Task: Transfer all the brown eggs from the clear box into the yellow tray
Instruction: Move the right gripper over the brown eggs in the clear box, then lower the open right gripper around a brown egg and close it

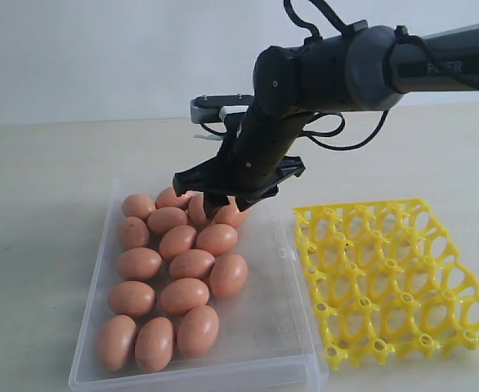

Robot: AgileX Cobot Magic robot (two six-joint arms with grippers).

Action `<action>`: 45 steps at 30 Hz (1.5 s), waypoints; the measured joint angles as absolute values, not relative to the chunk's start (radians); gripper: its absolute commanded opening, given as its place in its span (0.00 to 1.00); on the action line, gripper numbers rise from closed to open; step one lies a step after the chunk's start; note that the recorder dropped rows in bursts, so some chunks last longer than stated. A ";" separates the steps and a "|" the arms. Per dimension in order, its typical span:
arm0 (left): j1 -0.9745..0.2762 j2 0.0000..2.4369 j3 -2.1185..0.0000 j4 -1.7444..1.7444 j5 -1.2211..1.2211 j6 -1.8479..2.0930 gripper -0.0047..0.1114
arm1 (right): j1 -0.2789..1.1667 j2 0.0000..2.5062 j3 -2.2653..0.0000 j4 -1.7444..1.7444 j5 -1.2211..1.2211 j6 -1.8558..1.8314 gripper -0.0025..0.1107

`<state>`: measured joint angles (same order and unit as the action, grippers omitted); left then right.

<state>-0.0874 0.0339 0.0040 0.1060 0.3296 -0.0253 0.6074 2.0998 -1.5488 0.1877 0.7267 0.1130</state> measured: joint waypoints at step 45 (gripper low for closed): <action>-0.087 0.034 0.004 0.106 0.330 -0.025 0.04 | 0.722 2.171 -1.600 -0.099 0.737 -0.327 0.48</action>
